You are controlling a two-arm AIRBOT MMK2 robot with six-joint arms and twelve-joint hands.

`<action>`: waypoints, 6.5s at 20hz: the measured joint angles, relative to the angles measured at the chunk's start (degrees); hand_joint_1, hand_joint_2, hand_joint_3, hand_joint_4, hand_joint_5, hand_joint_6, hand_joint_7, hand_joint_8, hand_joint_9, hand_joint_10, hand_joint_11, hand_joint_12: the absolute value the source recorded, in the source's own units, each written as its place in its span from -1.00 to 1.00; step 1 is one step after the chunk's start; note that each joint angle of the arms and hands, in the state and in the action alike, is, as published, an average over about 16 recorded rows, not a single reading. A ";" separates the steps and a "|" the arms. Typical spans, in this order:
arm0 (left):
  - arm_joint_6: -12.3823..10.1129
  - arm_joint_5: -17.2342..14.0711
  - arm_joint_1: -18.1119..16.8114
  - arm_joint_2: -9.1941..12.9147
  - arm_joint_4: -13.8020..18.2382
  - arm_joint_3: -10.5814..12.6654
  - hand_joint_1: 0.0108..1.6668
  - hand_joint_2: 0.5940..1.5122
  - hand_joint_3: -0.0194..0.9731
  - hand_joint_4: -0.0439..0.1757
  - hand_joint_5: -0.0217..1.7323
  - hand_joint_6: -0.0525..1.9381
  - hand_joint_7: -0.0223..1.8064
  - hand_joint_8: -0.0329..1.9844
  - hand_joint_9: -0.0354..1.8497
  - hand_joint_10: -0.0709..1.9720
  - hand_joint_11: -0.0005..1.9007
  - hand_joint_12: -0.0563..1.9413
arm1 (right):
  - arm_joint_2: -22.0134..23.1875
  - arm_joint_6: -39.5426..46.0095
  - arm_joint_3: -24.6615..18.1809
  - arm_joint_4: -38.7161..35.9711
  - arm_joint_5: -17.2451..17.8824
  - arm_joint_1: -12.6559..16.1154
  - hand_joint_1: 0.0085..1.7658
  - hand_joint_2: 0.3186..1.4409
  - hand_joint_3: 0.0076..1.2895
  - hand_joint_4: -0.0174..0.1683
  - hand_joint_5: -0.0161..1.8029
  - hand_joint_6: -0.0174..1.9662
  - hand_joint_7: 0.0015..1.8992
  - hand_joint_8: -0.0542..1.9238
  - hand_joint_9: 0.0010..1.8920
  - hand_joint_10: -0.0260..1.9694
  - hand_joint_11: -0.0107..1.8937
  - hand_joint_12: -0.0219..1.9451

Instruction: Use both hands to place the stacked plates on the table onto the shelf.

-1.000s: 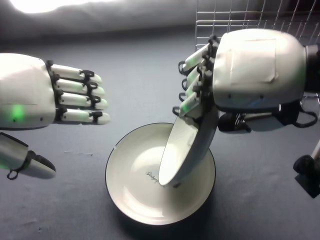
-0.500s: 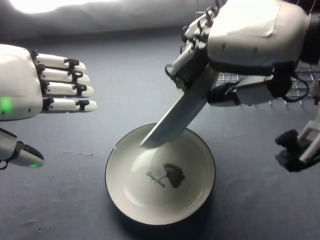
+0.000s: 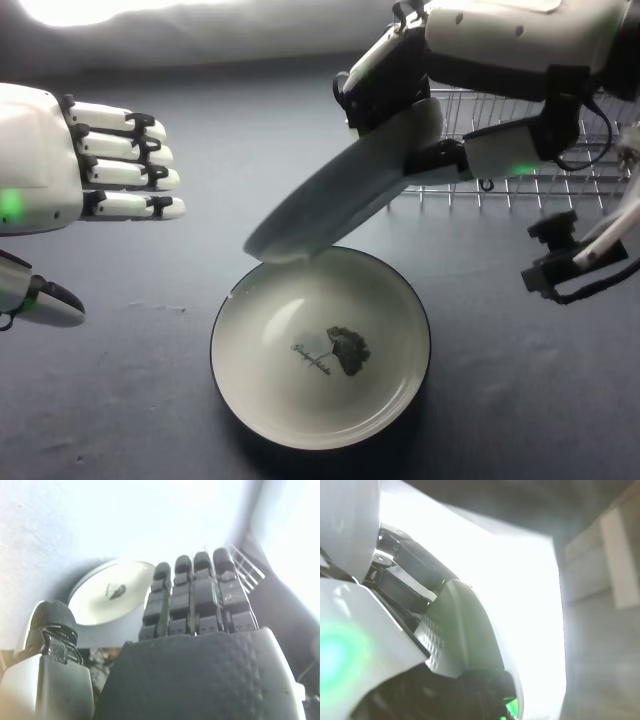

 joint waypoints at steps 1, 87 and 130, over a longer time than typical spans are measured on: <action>0.20 0.00 -0.07 -0.11 -0.01 -0.02 -0.99 0.28 -0.96 -0.60 -0.79 -0.93 -0.79 -0.96 -0.80 -0.92 -0.98 -0.63 | -0.04 0.19 0.00 1.40 -0.14 0.16 0.53 0.27 -0.99 -0.86 0.00 -0.03 0.11 -0.07 0.00 0.12 -0.25 0.37; -13.52 -18.87 2.37 -3.95 -4.81 7.85 -0.99 0.29 -0.95 -0.60 -0.83 -0.93 -0.83 -0.96 -0.83 -0.92 -0.98 -0.66 | 4.90 -0.94 15.53 24.88 -8.41 -4.19 0.54 0.29 -0.99 -0.93 0.02 -0.06 0.09 -0.06 -0.01 0.16 -0.31 0.48; -10.28 -19.38 13.30 -8.62 -3.75 4.81 -0.99 0.31 -0.95 -0.62 -0.84 -0.94 -0.82 -0.96 -0.83 -0.92 -0.98 -0.66 | 6.98 -1.80 4.75 -28.75 17.29 -6.50 -0.19 0.28 -0.99 -0.76 -0.75 -0.95 -0.73 -0.93 -0.73 -0.95 -0.98 -0.21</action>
